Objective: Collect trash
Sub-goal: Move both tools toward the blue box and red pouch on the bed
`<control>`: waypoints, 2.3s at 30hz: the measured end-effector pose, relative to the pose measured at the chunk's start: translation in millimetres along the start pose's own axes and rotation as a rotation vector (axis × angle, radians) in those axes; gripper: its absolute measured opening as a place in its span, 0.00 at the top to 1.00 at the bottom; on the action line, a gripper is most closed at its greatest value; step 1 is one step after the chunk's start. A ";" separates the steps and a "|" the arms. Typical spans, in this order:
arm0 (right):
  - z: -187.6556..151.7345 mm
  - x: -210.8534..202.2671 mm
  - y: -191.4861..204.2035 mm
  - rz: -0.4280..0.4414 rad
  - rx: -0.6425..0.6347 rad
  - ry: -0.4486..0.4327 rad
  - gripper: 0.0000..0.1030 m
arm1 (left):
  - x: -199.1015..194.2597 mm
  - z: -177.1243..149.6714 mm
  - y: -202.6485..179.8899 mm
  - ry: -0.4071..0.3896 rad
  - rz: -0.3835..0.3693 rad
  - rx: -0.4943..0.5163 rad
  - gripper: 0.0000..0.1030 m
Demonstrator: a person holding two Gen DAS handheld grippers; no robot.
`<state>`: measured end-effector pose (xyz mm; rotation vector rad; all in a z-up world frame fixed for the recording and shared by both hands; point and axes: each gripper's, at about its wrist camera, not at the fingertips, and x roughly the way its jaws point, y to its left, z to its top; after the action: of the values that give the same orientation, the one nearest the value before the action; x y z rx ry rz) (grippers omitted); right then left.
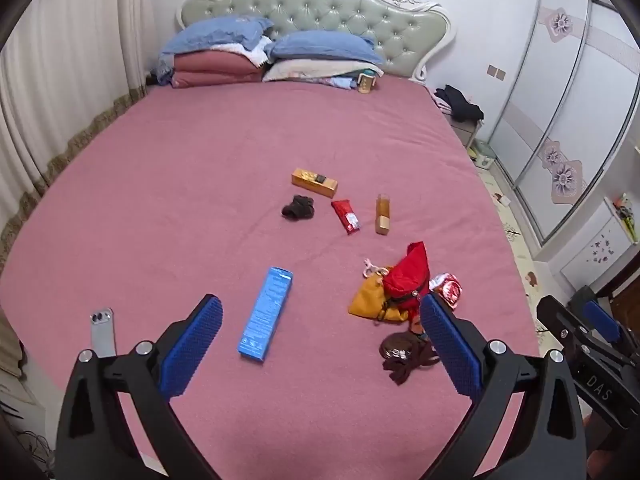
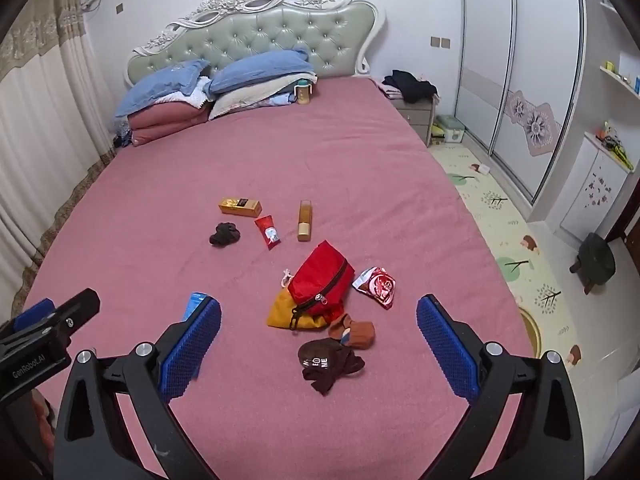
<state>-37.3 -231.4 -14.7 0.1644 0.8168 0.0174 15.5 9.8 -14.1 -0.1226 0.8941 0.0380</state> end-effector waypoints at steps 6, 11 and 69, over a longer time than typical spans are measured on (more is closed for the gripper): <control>1.1 1.1 -0.1 -0.001 -0.004 0.002 0.08 | 2.5 -0.5 0.9 0.020 -0.012 0.002 0.04; 1.3 2.3 0.1 0.009 -0.006 0.012 0.08 | 5.3 1.2 0.9 0.029 -0.012 0.007 0.04; -6.4 33.0 11.2 0.053 -0.029 0.145 0.08 | 38.5 -10.5 9.6 0.171 -0.051 -0.018 0.04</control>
<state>-18.9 -216.9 -41.1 0.1583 0.9567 0.0921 30.7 17.4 -51.6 -0.1673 1.0616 -0.0123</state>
